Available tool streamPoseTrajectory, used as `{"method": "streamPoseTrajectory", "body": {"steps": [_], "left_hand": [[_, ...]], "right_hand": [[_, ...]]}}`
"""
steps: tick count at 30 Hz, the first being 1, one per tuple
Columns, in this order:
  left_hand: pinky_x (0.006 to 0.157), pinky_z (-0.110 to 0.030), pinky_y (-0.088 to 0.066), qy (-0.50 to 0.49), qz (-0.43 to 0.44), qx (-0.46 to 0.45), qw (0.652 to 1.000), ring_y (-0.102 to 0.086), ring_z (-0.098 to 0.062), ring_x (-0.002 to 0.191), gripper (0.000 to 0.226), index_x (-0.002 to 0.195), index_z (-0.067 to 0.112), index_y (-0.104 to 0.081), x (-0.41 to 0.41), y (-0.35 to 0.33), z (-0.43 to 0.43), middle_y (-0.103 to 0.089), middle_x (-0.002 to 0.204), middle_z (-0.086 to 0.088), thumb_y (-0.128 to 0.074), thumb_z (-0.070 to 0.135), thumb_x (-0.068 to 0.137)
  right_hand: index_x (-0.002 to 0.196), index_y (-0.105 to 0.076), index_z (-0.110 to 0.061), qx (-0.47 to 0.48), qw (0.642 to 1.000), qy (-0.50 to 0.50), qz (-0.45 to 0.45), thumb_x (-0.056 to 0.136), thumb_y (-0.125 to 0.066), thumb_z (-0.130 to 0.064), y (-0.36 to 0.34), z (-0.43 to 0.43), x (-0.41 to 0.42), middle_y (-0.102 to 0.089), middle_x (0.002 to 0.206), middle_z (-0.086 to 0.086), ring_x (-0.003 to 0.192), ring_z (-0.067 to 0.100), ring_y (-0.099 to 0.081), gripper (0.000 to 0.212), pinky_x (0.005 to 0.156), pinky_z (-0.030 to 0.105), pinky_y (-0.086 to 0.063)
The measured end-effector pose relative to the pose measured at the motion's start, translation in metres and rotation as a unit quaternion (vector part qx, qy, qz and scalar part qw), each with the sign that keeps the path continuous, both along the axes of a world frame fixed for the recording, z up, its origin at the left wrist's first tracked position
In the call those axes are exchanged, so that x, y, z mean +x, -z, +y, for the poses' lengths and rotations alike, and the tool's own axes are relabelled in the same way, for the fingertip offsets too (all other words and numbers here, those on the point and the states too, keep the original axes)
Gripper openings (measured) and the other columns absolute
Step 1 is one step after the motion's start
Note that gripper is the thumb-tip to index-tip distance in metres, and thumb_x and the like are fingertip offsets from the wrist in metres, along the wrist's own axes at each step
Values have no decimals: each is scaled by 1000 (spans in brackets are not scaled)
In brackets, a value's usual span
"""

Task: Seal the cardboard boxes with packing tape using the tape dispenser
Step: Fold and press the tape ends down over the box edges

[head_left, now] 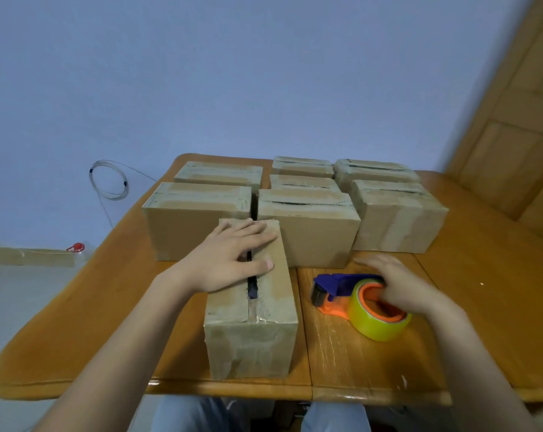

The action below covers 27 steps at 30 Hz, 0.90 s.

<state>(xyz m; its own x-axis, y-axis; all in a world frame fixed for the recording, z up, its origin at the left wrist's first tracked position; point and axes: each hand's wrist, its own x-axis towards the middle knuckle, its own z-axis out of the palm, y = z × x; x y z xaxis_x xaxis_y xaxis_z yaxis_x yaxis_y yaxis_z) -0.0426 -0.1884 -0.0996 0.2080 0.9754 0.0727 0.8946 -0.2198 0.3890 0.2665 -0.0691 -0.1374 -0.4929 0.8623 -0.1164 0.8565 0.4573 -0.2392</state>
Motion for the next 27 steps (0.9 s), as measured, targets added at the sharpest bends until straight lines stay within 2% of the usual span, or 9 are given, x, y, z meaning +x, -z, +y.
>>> {"method": "streamPoseTrajectory", "body": {"steps": [3, 5, 8, 10, 13, 16, 20, 24, 27], "left_hand": [[114, -23, 8, 1, -9, -8, 1000, 4, 4, 144, 81, 147, 45, -20, -1, 2, 1, -8, 159, 16, -20, 79, 73], [111, -18, 9, 0, -6, -14, 1000, 5, 4, 144, 73, 147, 45, -18, -1, 2, 1, -6, 159, 17, -24, 73, 80], [111, -17, 10, 0, 4, -25, 1000, 8, 5, 144, 69, 148, 44, -16, 1, 0, -1, -3, 159, 18, -23, 65, 83], [113, -19, 9, 1, 15, -25, 1000, 9, 5, 143, 70, 148, 44, -13, 3, -1, -3, -1, 159, 18, -22, 66, 83], [118, -26, 8, 11, 31, -21, 999, 13, 4, 143, 77, 148, 45, -8, 9, 1, -7, 3, 157, 20, -12, 78, 78], [116, -23, 10, 24, 39, -11, 999, 15, 4, 143, 83, 148, 46, -6, 22, 2, -14, 5, 158, 20, -6, 79, 72], [116, -21, 9, 43, 19, 8, 999, 13, 6, 143, 72, 149, 45, -14, 46, 2, -20, 1, 158, 20, -24, 71, 83], [120, -28, -12, 20, -105, 62, 992, -11, 7, 142, 61, 147, 38, -33, 51, -2, -18, -24, 156, 18, -48, 59, 91], [111, -22, -30, -64, -199, 168, 963, -31, 7, 131, 58, 141, 33, -42, 49, -16, -12, -42, 141, 21, -55, 53, 89]], "right_hand": [[145, -33, -34, 16, 996, -14, -85, 84, -56, -7, 12, 13, -5, -36, 149, -6, 140, 16, -25, 70, 116, 47, -19], [138, -41, -38, 11, 996, -22, -85, 84, -61, -15, 17, 18, -9, -50, 137, -5, 126, 18, -45, 62, 107, 43, -37], [117, -58, -37, -8, 998, -26, -61, 80, -68, -17, 13, 19, -12, -64, 102, -7, 95, 14, -60, 43, 77, 30, -52], [104, -63, -36, 27, 999, -30, -33, 79, -68, -12, 7, 17, -10, -65, 92, -10, 91, 12, -61, 34, 71, 28, -50], [89, -63, -39, 96, 993, 4, 75, 78, -60, 3, -10, 14, -2, -61, 74, -15, 80, 13, -62, 44, 64, 27, -47], [94, -72, -32, 157, 972, 21, 175, 72, -63, 10, -36, 11, 5, -69, 76, -9, 78, 18, -64, 48, 69, 36, -51], [95, -76, -21, 211, 950, -15, 231, 68, -68, 11, -77, 4, -4, -74, 83, -4, 80, 17, -65, 43, 71, 37, -52], [92, -77, -15, 225, 937, -85, 254, 68, -65, 17, -108, -3, -20, -72, 83, -10, 84, 4, -63, 42, 71, 17, -46], [92, -77, -15, 229, 934, -105, 252, 65, -62, 19, -121, -5, -30, -67, 79, -23, 83, -11, -60, 46, 70, 6, -42]]}}
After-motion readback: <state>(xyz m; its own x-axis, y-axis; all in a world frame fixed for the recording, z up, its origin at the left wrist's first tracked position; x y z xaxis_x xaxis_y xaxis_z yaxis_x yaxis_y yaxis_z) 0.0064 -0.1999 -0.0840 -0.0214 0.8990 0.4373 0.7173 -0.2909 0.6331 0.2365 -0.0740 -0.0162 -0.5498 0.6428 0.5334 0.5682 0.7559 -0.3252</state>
